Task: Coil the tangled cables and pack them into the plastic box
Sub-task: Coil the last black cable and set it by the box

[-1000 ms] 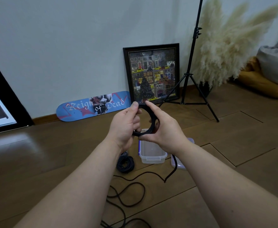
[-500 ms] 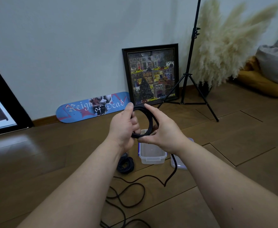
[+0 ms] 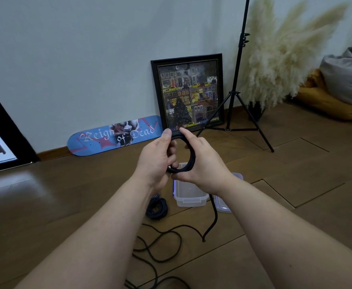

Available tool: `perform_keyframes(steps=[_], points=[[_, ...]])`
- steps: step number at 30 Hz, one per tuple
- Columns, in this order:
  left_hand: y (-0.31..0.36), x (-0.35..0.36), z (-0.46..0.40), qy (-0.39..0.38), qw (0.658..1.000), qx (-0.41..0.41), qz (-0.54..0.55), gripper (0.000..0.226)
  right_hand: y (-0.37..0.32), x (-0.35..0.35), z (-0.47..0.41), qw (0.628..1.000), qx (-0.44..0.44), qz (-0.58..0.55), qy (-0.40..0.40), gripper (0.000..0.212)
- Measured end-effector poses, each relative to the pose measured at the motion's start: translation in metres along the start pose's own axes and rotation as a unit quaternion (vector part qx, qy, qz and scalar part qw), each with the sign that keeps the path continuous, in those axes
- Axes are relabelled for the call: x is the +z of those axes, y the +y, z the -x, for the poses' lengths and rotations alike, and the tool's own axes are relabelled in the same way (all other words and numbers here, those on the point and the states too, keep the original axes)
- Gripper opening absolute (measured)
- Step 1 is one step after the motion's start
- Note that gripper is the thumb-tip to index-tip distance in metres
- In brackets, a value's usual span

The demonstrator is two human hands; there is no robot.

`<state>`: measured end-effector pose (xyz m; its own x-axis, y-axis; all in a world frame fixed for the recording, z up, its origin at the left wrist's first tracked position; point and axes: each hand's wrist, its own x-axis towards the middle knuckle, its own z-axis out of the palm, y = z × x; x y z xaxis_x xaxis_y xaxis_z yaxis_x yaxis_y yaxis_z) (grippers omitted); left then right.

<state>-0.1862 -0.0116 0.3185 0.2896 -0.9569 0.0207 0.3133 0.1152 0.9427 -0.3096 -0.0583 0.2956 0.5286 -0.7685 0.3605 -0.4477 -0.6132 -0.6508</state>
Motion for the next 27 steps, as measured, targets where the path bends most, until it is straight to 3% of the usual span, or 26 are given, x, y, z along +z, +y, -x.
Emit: perform_keyframes(steps=[7,18,24,27], points=[[0.003,-0.004,0.001,-0.041,0.999,0.003,-0.014,0.019,0.006,-0.002,-0.002,0.998,0.012,-0.05,0.027,0.11],[0.012,-0.005,0.007,-0.058,0.997,-0.037,0.037,0.036,0.003,0.008,-0.005,0.989,0.026,-0.148,0.01,0.11],[0.011,0.001,0.006,-0.022,0.999,-0.021,0.041,0.039,-0.002,-0.004,-0.001,0.992,0.032,-0.112,-0.048,0.117],[0.012,-0.005,-0.001,0.02,0.997,0.003,0.078,0.039,0.001,-0.01,0.002,0.993,0.056,-0.058,-0.086,0.104]])
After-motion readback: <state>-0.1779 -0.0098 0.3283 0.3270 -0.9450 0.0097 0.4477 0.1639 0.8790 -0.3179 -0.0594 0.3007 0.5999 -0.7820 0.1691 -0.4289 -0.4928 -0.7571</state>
